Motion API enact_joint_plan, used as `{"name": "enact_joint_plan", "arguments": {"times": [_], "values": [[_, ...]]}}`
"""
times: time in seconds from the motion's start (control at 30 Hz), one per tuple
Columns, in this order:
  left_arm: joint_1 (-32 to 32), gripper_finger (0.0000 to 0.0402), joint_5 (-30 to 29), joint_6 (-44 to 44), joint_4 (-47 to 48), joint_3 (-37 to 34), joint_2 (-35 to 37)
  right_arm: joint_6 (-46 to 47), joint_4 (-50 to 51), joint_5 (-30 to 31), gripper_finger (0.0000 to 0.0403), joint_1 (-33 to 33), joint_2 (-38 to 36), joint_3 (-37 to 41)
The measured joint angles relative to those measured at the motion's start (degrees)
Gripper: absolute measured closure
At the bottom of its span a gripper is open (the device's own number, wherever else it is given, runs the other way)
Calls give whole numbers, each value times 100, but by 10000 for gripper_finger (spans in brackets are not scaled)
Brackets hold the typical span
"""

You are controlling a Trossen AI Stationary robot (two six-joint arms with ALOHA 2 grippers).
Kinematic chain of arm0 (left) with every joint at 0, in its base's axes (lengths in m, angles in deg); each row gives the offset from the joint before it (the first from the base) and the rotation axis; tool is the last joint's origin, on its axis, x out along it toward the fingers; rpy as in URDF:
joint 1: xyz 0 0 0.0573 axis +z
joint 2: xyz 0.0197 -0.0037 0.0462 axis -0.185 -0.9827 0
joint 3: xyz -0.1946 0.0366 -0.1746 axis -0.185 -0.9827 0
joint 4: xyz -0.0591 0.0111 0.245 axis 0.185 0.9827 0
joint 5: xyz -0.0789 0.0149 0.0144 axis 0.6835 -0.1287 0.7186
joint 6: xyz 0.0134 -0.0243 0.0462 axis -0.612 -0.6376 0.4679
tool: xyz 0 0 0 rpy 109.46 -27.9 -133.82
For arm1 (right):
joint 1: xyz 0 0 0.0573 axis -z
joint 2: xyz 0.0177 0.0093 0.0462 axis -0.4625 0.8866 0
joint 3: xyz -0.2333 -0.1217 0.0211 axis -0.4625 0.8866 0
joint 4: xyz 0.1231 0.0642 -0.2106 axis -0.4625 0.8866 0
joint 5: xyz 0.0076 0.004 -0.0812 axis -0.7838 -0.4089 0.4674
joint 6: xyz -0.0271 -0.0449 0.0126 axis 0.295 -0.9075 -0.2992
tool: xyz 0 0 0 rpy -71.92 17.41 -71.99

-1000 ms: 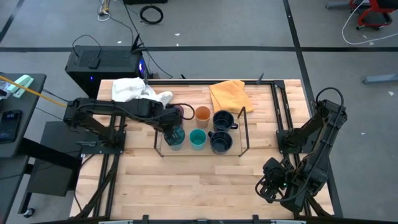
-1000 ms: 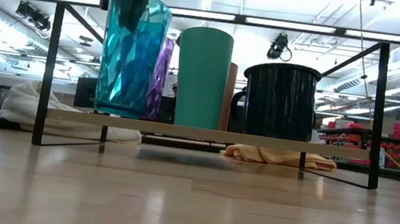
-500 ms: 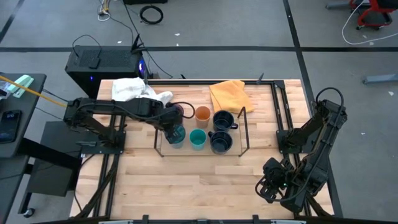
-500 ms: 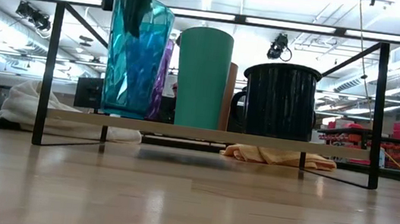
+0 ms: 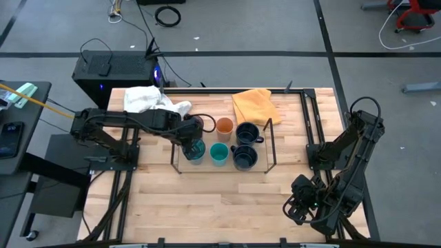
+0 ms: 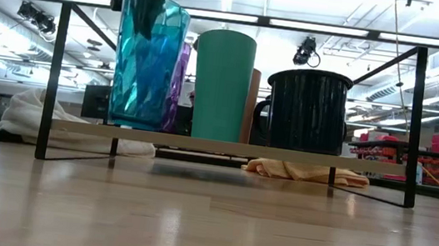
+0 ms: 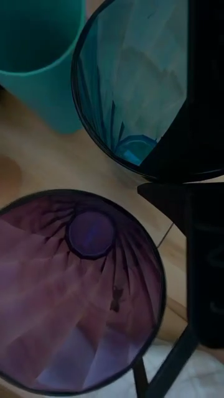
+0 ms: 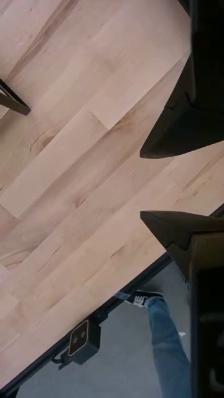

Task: Stack small to large cups/mugs on shelf
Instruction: Put the blue transparent glass on the shelf

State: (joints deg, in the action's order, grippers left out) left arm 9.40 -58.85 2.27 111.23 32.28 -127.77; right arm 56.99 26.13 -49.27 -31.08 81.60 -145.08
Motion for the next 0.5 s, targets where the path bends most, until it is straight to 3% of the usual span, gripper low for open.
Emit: {"name": "enact_joint_plan", "arguments": {"times": [0.5], "values": [[-28, 384, 24, -16, 100, 0, 2, 0, 0, 0, 250, 0, 0, 0]]}}
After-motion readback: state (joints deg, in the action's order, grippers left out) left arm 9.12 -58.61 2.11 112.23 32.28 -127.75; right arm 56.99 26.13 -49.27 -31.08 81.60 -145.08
